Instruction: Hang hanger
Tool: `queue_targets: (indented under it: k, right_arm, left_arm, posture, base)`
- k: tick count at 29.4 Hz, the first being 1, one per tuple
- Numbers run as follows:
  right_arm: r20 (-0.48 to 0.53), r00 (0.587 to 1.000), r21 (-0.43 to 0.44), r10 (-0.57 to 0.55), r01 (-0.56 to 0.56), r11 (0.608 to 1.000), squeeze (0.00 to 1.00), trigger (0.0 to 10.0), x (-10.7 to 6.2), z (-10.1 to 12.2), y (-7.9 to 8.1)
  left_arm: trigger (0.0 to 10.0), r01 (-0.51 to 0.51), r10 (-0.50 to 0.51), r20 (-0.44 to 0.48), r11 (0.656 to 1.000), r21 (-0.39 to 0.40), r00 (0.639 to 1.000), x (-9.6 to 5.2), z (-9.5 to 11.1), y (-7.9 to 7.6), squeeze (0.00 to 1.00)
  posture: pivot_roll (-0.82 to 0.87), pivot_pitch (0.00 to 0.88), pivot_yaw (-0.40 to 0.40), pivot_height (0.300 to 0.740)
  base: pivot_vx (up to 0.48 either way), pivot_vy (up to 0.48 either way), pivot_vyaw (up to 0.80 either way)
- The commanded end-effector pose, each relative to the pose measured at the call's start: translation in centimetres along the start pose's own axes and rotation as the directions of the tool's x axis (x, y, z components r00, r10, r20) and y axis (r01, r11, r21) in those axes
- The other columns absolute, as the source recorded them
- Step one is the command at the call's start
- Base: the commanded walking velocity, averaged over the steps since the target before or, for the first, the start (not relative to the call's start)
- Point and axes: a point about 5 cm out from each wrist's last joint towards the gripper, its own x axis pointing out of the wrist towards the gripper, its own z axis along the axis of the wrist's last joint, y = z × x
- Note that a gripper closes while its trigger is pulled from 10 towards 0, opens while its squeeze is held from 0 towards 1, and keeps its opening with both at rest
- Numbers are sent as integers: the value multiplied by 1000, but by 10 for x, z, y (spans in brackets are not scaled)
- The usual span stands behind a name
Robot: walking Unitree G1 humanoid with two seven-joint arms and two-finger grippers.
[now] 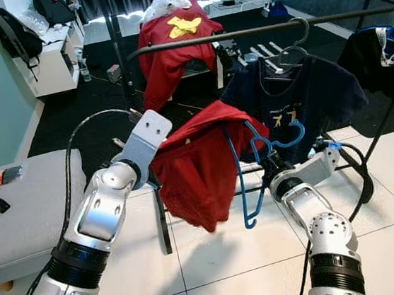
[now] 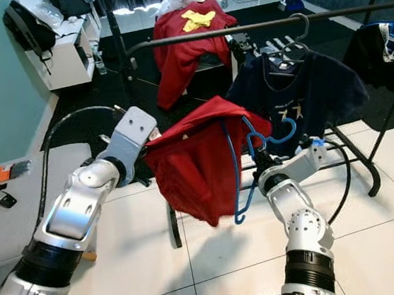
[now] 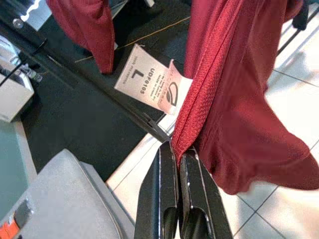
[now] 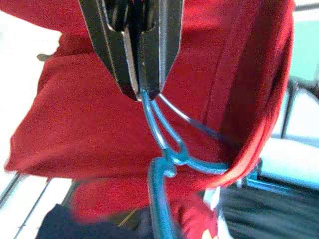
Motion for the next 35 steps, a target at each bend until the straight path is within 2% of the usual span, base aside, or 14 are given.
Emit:
queue_targets:
  k: [1,4,7,12,16,17,19,20,21,22,23,24,33,35]
  right_arm:
    - [82,997,278,5,-28,960,0,10000,2,6,10]
    - [53,988,556,145,-150,817,0,10000,2,5,37]
    - [45,980,598,195,-183,780,0,10000,2,4,47]
    - [10,957,613,290,-235,754,0,10000,1,-1,64]
    - [-68,934,534,350,-262,804,0,10000,0,-12,74]
    - [-150,913,387,379,-298,872,0,10000,-2,-23,80]
    - [-150,913,387,379,-298,872,0,10000,-2,-23,80]
    - [-270,884,98,380,-368,925,0,10000,-5,-36,85]
    - [-270,884,98,380,-368,925,0,10000,-5,-36,85]
    - [-346,891,-304,293,-402,864,0,10000,-4,-50,77]
    - [-380,895,-544,232,-419,727,0,10000,-3,-59,67]
    - [-373,901,-583,220,-413,699,0,10000,-2,-61,65]
    - [-263,920,-238,292,-355,904,0,10000,9,-42,86]
    - [-263,920,-238,292,-355,904,0,10000,9,-42,86]
  left_arm:
    - [10000,-20,22,-24,995,95,999,-5,-13,5,0]
    - [10000,23,-27,33,991,129,999,-3,-19,-10,0]
    - [10000,33,-40,58,991,128,998,-2,-19,-16,0]
    - [10000,60,-77,99,984,168,992,-1,-21,-29,0]
    - [10000,77,-100,109,977,198,989,0,-24,-37,0]
    - [10000,72,-96,115,978,196,989,1,-24,-39,0]
    - [10000,72,-96,115,978,196,989,1,-24,-39,0]
    - [10000,58,-85,138,981,185,987,3,-20,-39,0]
    - [10000,58,-85,138,981,185,987,3,-20,-39,0]
    - [10000,43,-77,201,985,168,976,2,-9,-37,0]
    - [10000,34,-72,247,987,156,966,2,0,-35,0]
    - [10000,29,-75,288,987,158,955,0,7,-35,0]
    - [10000,79,-154,302,966,247,941,-6,0,-43,0]
    - [10000,79,-154,302,966,247,941,-6,0,-43,0]
  posture:
    - [73,70,57,740]
    - [70,73,58,740]
    - [70,73,57,740]
    - [68,72,54,740]
    - [69,72,53,740]
    - [65,75,52,740]
    - [65,75,52,740]
    - [66,75,51,740]
    - [66,75,51,740]
    - [69,73,48,740]
    - [69,73,48,740]
    - [75,73,46,740]
    - [73,74,45,740]
    - [73,74,45,740]
  base:
    - [0,0,0]
    - [0,0,0]
    - [0,0,0]
    - [0,0,0]
    - [0,0,0]
    - [0,0,0]
    - [0,0,0]
    - [0,0,0]
    - [0,0,0]
    - [0,0,0]
    - [0,0,0]
    - [0,0,0]
    - [0,0,0]
    - [0,0,0]
